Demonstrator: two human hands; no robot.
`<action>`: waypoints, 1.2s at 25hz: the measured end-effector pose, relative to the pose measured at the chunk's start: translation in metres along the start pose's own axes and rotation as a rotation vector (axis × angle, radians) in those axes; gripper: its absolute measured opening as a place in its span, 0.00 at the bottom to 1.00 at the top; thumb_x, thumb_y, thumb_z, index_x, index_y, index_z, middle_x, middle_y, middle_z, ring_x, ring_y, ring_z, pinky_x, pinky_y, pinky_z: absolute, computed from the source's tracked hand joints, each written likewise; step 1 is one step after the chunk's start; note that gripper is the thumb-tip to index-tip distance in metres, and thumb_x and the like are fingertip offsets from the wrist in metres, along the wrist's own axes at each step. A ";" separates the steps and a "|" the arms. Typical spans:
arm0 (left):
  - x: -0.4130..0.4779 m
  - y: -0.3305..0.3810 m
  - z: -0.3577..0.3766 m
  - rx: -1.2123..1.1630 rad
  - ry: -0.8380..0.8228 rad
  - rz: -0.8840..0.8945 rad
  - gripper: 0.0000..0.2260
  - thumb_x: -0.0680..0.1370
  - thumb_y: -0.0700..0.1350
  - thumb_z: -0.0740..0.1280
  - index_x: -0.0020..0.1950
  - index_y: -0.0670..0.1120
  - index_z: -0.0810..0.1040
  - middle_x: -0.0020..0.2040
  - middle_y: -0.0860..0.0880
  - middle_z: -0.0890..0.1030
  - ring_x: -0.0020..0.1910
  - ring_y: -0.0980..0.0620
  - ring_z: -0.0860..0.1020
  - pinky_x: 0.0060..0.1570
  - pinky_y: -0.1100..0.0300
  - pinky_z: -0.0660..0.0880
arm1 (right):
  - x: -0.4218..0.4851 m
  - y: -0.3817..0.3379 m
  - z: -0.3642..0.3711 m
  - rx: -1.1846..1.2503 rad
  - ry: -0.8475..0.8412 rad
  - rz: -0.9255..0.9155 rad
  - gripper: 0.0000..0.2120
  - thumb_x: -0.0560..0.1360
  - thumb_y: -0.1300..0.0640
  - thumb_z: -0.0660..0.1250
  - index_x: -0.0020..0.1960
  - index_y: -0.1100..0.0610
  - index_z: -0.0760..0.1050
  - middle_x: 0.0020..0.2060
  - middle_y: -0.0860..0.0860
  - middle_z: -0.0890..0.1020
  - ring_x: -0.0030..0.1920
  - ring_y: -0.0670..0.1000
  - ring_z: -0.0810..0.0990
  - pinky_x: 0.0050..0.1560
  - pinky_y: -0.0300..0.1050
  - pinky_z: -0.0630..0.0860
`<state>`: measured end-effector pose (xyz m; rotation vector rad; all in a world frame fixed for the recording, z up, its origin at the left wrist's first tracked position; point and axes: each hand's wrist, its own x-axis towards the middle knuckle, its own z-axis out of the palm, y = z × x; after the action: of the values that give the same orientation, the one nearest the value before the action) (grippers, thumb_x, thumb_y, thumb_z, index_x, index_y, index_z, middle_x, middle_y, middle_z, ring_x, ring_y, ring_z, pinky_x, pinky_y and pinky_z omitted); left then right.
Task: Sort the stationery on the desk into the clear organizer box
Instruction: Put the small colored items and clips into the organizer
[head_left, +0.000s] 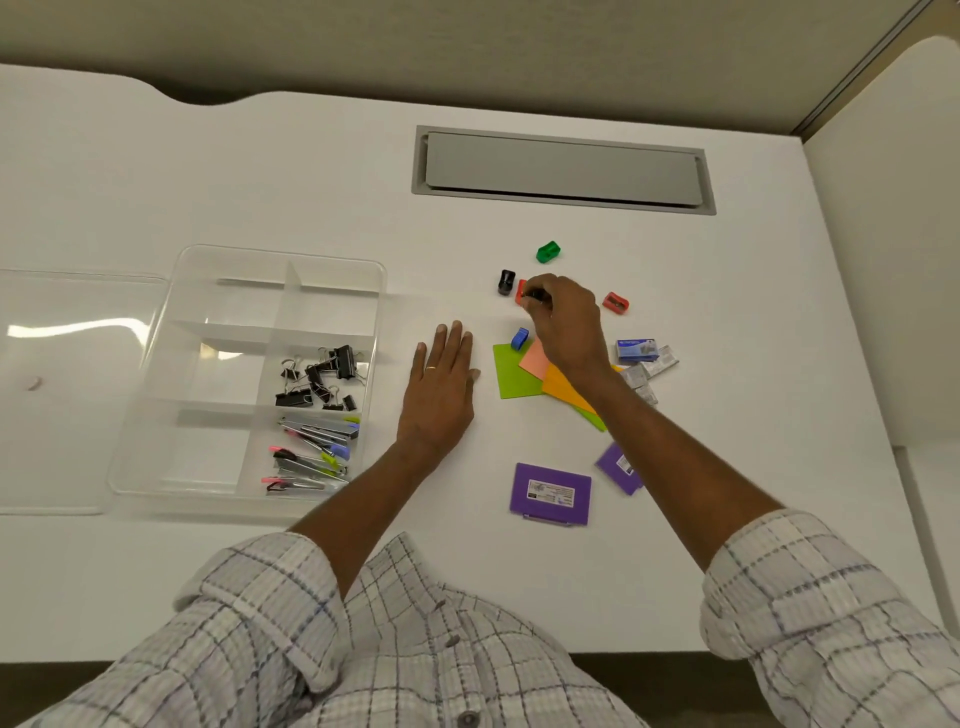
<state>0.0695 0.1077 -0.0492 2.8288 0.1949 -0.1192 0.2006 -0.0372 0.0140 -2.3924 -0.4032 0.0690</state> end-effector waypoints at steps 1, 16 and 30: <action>0.000 0.000 -0.002 -0.016 -0.002 -0.004 0.24 0.86 0.48 0.50 0.81 0.43 0.53 0.82 0.45 0.51 0.81 0.45 0.48 0.80 0.47 0.48 | -0.006 -0.004 0.001 0.035 -0.001 0.029 0.09 0.78 0.58 0.68 0.56 0.60 0.80 0.50 0.55 0.85 0.52 0.53 0.81 0.54 0.46 0.76; -0.037 -0.024 -0.092 -0.788 0.395 0.113 0.12 0.80 0.40 0.67 0.64 0.43 0.79 0.57 0.47 0.81 0.55 0.54 0.81 0.53 0.58 0.81 | -0.070 -0.086 0.025 0.618 -0.202 0.334 0.16 0.80 0.49 0.66 0.58 0.62 0.76 0.48 0.57 0.87 0.47 0.50 0.87 0.51 0.46 0.84; -0.077 -0.123 -0.119 -0.692 0.428 -0.150 0.07 0.77 0.44 0.71 0.54 0.49 0.84 0.48 0.53 0.85 0.46 0.57 0.84 0.44 0.64 0.81 | -0.080 -0.162 0.079 0.853 -0.456 0.379 0.14 0.76 0.65 0.66 0.61 0.61 0.79 0.53 0.59 0.85 0.54 0.56 0.86 0.59 0.52 0.82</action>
<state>-0.0173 0.2507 0.0356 2.1115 0.4432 0.4413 0.0688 0.1034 0.0558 -1.5533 -0.0757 0.8007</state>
